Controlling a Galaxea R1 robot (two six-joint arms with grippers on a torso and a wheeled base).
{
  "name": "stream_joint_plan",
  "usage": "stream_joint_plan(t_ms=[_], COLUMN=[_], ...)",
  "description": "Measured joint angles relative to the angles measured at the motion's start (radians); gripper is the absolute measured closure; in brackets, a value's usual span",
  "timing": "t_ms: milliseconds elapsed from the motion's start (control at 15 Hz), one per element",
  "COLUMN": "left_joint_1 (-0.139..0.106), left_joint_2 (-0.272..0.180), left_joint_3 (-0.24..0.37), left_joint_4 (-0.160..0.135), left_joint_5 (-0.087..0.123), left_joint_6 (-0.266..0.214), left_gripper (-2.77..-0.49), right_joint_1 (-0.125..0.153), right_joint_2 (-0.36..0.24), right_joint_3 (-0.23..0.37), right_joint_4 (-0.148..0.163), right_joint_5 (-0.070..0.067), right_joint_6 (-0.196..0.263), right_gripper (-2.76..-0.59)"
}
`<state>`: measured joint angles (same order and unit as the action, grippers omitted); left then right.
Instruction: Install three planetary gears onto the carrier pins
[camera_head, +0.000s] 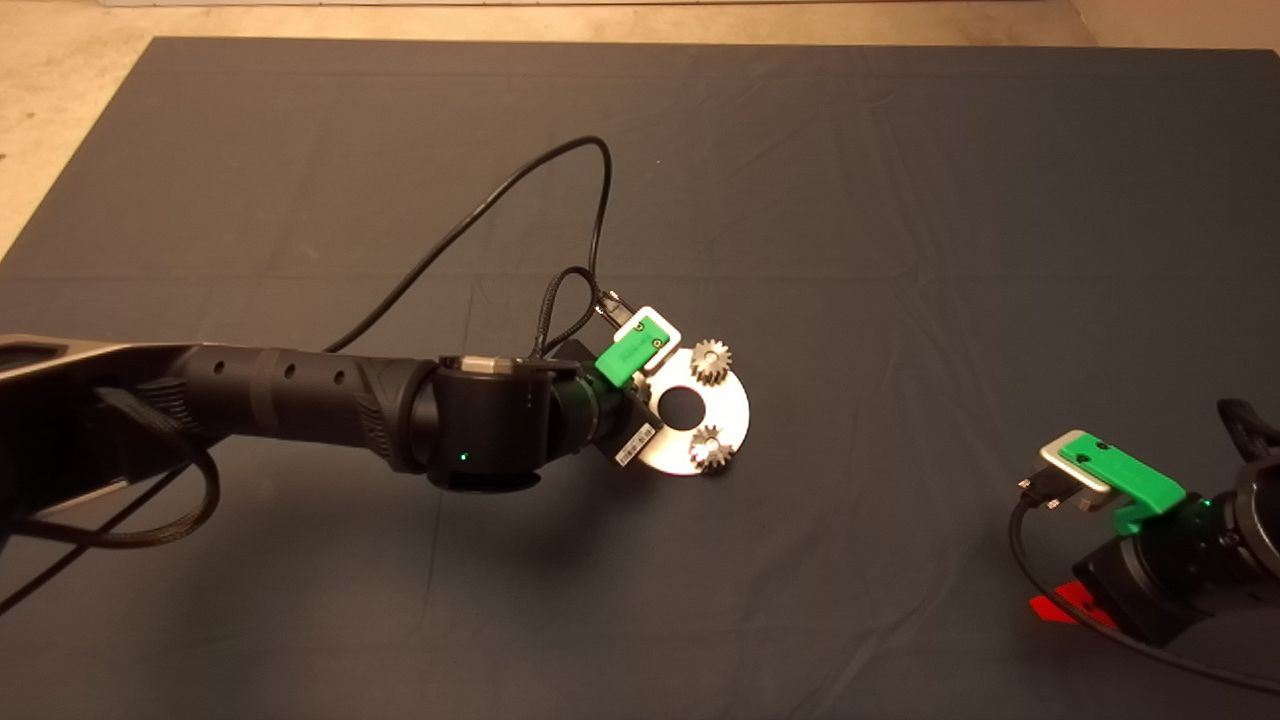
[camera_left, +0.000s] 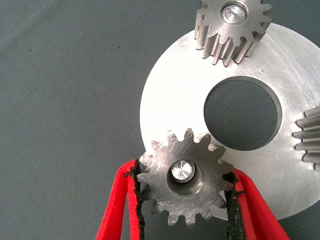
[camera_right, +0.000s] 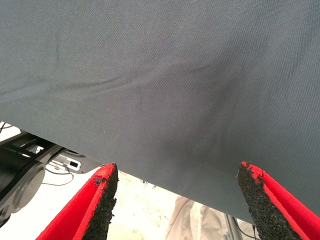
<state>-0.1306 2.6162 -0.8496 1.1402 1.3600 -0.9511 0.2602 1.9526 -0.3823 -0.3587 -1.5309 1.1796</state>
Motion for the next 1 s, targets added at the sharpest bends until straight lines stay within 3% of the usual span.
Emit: stream_joint_plan(t_ms=[533, 600, 1000], left_joint_1=[0.000, 0.000, 0.000], left_joint_2=[0.002, 0.002, 0.002], left_joint_3=[0.000, 0.000, 0.000], left_joint_4=[0.000, 0.000, 0.000], left_joint_5=[0.003, 0.003, 0.003], left_joint_6=[0.003, 0.003, 0.007], left_gripper=[-0.82, -0.92, -0.92], right_joint_1=[0.000, 0.000, 0.000], right_joint_2=[0.000, 0.000, 0.000], right_joint_3=[0.000, 0.000, 0.000], right_joint_4=[0.000, 0.000, 0.000], right_joint_5=[0.000, 0.000, 0.000], right_joint_6=[0.000, 0.000, 0.000], right_gripper=[-1.76, -1.76, -1.76])
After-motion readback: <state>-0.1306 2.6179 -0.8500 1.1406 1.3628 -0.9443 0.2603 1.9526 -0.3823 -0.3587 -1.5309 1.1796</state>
